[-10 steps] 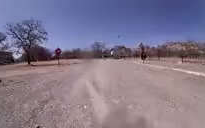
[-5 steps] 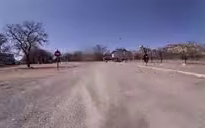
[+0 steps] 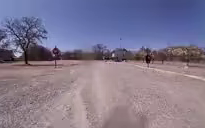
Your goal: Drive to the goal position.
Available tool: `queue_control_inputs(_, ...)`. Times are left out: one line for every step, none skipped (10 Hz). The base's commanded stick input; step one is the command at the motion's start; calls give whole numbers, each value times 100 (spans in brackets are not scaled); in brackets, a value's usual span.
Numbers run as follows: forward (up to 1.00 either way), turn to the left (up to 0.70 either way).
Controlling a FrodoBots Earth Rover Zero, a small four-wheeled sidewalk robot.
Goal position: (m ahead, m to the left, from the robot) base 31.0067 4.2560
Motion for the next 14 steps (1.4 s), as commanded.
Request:
queue_control_inputs(100,0)
queue_control_inputs(100,0)
queue_control_inputs(100,0)
queue_control_inputs(100,0)
queue_control_inputs(100,0)
queue_control_inputs(100,0)
queue_control_inputs(100,0)
queue_control_inputs(100,0)
queue_control_inputs(100,0)
queue_control_inputs(100,0)
queue_control_inputs(100,0)
queue_control_inputs(100,0)
queue_control_inputs(100,0)
queue_control_inputs(100,0)
